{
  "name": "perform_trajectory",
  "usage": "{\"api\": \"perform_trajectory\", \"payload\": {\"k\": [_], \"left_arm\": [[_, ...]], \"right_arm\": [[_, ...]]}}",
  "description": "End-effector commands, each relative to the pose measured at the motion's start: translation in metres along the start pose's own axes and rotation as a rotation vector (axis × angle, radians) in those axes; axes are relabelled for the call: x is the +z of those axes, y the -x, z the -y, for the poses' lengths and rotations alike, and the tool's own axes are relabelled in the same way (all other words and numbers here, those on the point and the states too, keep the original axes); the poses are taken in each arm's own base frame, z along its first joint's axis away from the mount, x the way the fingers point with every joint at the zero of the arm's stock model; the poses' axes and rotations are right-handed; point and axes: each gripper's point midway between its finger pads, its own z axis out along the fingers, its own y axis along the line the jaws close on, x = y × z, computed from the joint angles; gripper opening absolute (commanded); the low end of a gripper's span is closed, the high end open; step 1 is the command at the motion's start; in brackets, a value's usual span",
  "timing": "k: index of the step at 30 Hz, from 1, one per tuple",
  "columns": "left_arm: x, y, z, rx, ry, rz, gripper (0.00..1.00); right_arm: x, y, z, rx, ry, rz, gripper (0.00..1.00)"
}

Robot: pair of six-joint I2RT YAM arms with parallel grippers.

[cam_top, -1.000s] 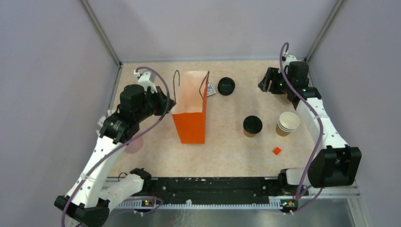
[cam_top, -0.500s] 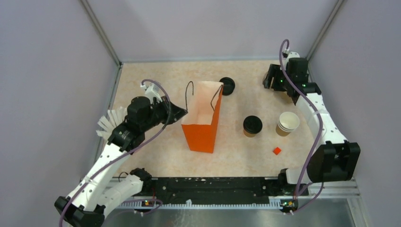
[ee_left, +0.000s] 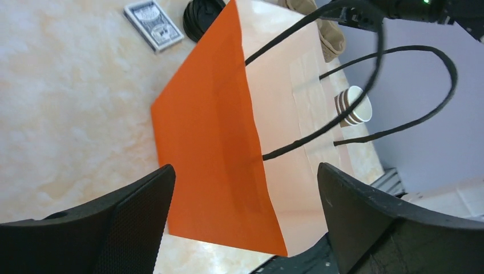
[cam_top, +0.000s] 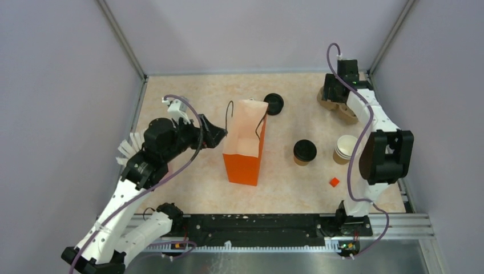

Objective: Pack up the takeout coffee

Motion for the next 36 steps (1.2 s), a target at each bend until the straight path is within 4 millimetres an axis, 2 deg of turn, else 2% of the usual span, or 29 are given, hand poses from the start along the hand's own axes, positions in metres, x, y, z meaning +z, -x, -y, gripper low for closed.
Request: {"api": "perform_trajectory", "payload": {"k": [1, 3, 5, 7, 8, 10, 12, 14, 17, 23, 28, 36], "left_arm": [[-0.026, 0.032, 0.019, 0.279, -0.054, 0.08, 0.99], [-0.035, 0.031, 0.027, 0.367, -0.102, 0.066, 0.99], [-0.04, 0.026, 0.029, 0.443, -0.138, 0.064, 0.99], [-0.041, 0.018, 0.024, 0.496, -0.15, 0.064, 0.99], [-0.042, 0.014, 0.019, 0.509, -0.142, 0.068, 0.99], [-0.05, 0.011, 0.016, 0.527, -0.149, 0.118, 0.99], [-0.056, 0.008, 0.015, 0.536, -0.172, 0.181, 0.99], [-0.061, 0.009, 0.003, 0.525, -0.131, 0.255, 0.99], [-0.067, 0.016, -0.018, 0.483, -0.027, 0.343, 0.99], [-0.066, 0.017, -0.021, 0.505, -0.022, 0.366, 0.99], [-0.059, 0.014, -0.027, 0.506, 0.001, 0.337, 0.99], [-0.057, 0.015, -0.032, 0.506, 0.029, 0.33, 0.99]], "right_arm": [[0.009, 0.026, 0.001, -0.214, 0.027, 0.027, 0.67], [0.012, 0.032, 0.001, -0.344, 0.05, 0.036, 0.67], [0.02, 0.03, -0.002, -0.466, 0.09, 0.04, 0.68], [0.028, 0.035, 0.012, -0.495, 0.012, 0.057, 0.67], [0.03, 0.034, 0.016, -0.498, 0.018, 0.054, 0.66], [0.029, 0.03, 0.008, -0.526, 0.118, 0.041, 0.66], [0.028, 0.035, 0.023, -0.55, 0.114, 0.04, 0.66], [0.026, 0.034, 0.03, -0.63, 0.122, 0.027, 0.66], [0.028, 0.031, 0.029, -0.698, 0.19, 0.014, 0.66], [0.035, 0.033, 0.03, -0.677, 0.31, -0.015, 0.62], [0.048, 0.024, 0.035, -0.712, 0.327, -0.078, 0.56], [0.065, 0.024, 0.038, -0.702, 0.349, -0.105, 0.53]]}}
